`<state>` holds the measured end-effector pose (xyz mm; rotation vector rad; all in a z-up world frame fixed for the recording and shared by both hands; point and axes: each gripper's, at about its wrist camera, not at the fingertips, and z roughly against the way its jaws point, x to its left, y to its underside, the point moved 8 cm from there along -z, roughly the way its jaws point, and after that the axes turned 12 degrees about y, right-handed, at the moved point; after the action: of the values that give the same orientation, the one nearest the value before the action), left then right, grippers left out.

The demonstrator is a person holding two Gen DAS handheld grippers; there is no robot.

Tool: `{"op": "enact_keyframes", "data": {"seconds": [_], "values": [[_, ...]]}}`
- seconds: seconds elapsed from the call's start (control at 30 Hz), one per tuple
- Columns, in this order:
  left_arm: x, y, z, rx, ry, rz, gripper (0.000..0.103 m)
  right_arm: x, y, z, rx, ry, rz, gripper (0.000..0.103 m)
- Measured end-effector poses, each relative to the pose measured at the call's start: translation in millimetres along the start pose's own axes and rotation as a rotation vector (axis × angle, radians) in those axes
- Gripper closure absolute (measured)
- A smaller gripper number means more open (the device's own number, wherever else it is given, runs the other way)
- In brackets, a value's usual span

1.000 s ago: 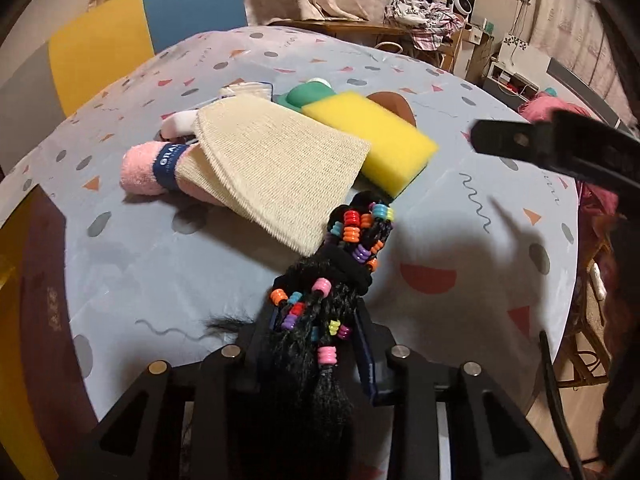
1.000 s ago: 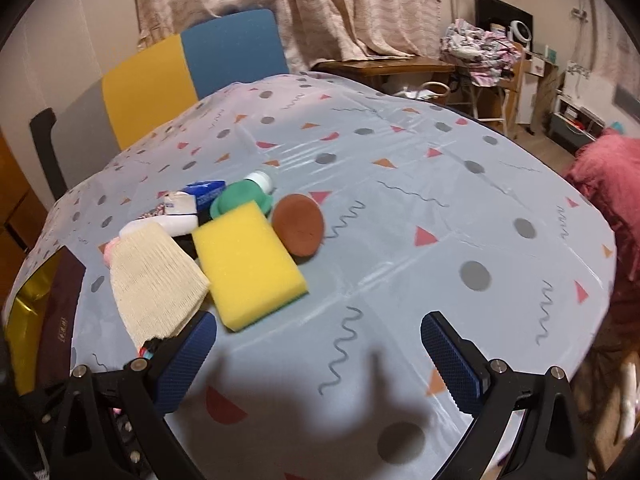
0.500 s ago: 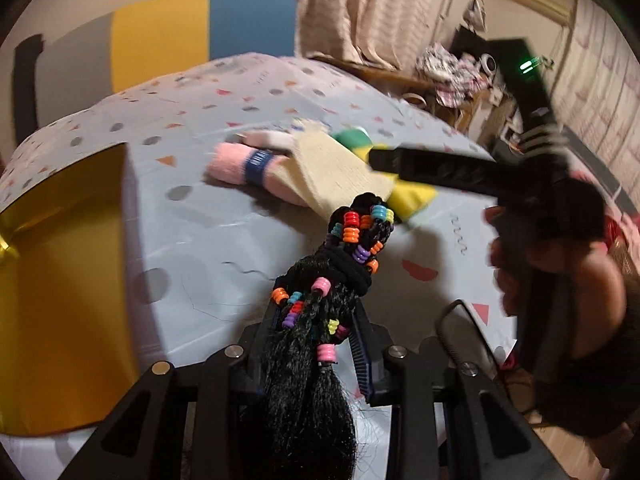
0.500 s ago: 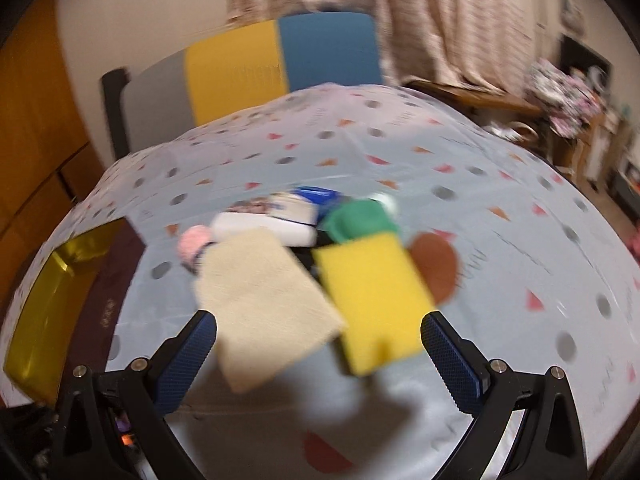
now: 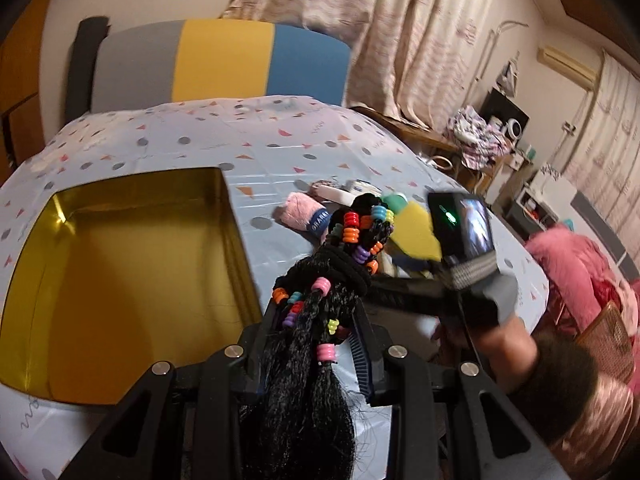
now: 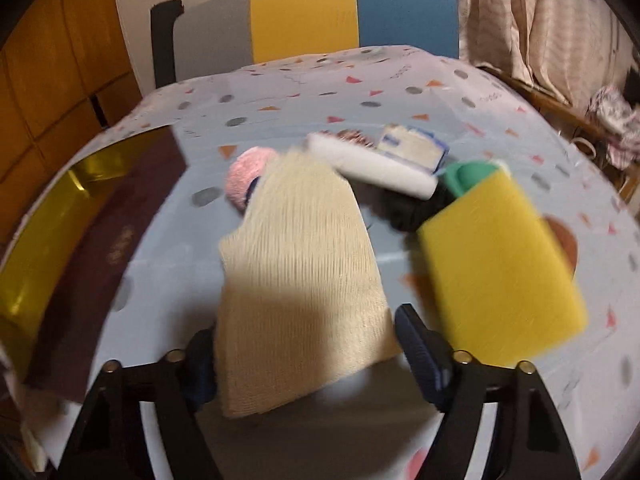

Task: Organize rigid objects
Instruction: 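Grasp the beige mesh cloth with the right gripper while the left gripper holds the braid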

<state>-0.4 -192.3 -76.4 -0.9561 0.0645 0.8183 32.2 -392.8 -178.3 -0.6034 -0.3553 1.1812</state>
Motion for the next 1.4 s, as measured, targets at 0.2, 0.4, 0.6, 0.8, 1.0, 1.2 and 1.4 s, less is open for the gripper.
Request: {"op": "enact_keyframes", "data": {"seconds": [0.2,0.4,0.6,0.8,1.0,1.2,1.4], "values": [[23,3,10,-0.02,0.001,0.079,0.071,9,30,19,0.018,-0.098,-0.113,0.051],[39,3,25,-0.055,-0.006,0.121,0.071,6,45,33,0.047,-0.127,-0.194,0.019],[53,3,41,-0.083,-0.02,0.145,0.071,-17,41,37,0.041,-0.103,-0.319,0.01],[72,4,54,-0.106,-0.018,0.192,0.071,1,40,36,0.073,-0.068,-0.219,0.043],[91,0,69,-0.131,-0.038,0.212,0.071,10,42,37,0.062,-0.043,-0.165,0.066],[123,-6,84,-0.155,-0.076,0.258,0.071,16,36,45,0.037,-0.018,-0.126,0.029],[154,-11,96,-0.165,-0.111,0.3,0.071,-10,35,34,0.067,0.052,-0.193,0.007]]}}
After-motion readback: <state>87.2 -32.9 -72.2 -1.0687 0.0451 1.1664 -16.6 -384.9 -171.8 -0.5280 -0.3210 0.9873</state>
